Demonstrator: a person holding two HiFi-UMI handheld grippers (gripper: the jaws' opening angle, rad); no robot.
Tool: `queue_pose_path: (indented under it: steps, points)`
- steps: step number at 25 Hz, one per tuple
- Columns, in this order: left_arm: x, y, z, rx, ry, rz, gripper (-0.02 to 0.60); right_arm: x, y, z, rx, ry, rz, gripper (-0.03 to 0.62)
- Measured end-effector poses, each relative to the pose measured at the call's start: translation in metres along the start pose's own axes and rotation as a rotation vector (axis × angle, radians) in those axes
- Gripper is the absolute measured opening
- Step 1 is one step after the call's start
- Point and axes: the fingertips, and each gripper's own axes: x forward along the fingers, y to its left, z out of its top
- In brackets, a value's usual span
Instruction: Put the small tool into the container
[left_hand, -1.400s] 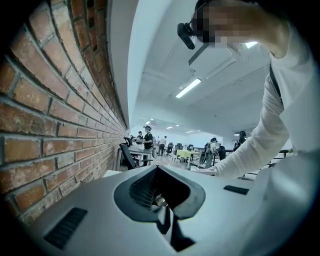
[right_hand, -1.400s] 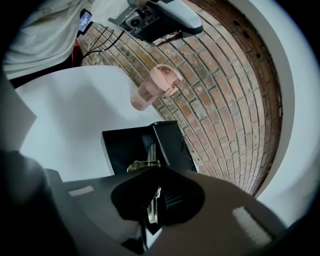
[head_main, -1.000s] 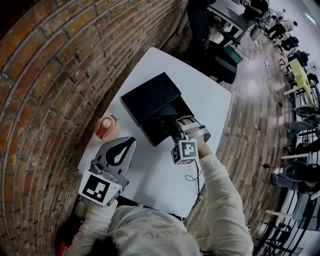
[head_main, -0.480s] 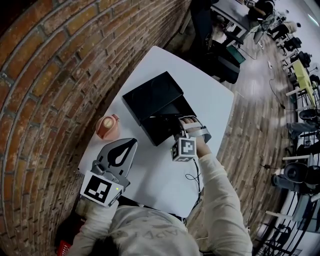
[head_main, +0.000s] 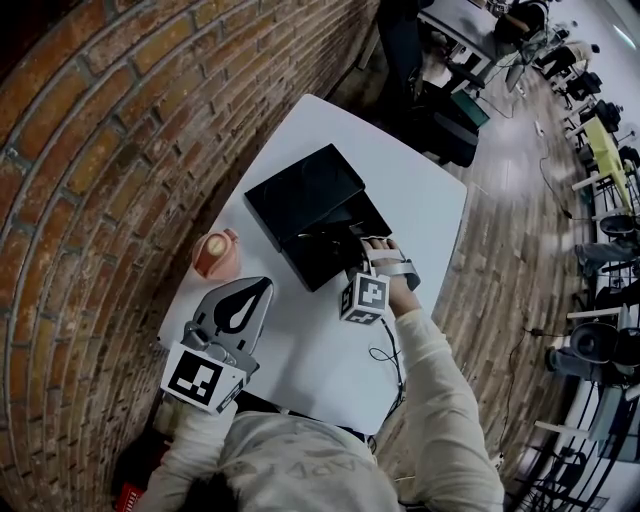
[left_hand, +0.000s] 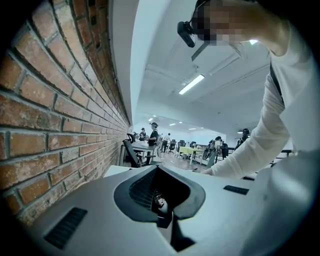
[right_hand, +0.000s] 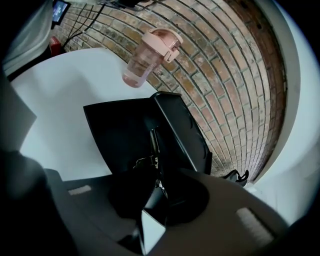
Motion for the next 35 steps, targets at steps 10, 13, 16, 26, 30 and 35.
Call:
queue_pose_path:
  steps: [10,13,16,26,30,35]
  points:
    - [-0.003,-0.011,0.004,0.009,-0.008,-0.009,0.003,-0.014,0.002,-0.012,0.141,-0.007,0.025,0.061]
    - [-0.006,-0.015,0.005,0.013,-0.008,-0.012,0.003,-0.018,0.004,-0.012,0.169,-0.007,0.038,0.063]
    - [-0.009,-0.018,0.006,0.016,-0.006,-0.012,0.003,-0.022,0.006,-0.013,0.185,0.000,0.052,0.064]
    - [-0.020,-0.027,0.007,0.014,-0.017,-0.004,0.003,-0.019,0.008,-0.009,0.211,0.071,0.055,0.069]
    - [-0.026,-0.026,0.006,0.014,-0.017,0.011,0.003,-0.020,0.009,-0.008,0.293,0.072,0.081,0.072]
    - [-0.034,-0.027,0.005,0.009,-0.020,0.022,0.003,-0.011,0.005,-0.010,0.296,0.115,0.049,0.069]
